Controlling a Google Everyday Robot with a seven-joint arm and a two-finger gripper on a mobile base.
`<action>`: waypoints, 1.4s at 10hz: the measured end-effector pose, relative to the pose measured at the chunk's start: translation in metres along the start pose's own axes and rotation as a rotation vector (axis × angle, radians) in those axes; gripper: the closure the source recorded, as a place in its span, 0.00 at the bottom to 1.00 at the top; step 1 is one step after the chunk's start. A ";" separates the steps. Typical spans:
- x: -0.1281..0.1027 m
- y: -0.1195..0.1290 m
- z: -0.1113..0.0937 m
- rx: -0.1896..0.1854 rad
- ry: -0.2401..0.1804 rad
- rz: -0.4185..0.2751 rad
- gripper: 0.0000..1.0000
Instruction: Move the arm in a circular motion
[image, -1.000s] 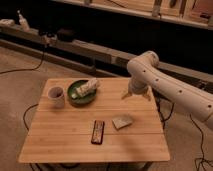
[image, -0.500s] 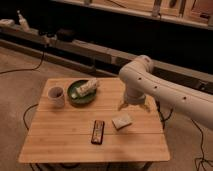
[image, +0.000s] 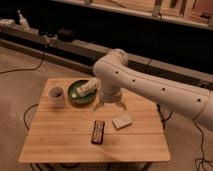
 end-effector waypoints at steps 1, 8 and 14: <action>0.017 -0.002 -0.002 0.012 0.031 -0.013 0.20; 0.085 0.126 0.015 -0.099 0.183 0.084 0.20; 0.016 0.188 0.044 -0.150 0.054 0.279 0.20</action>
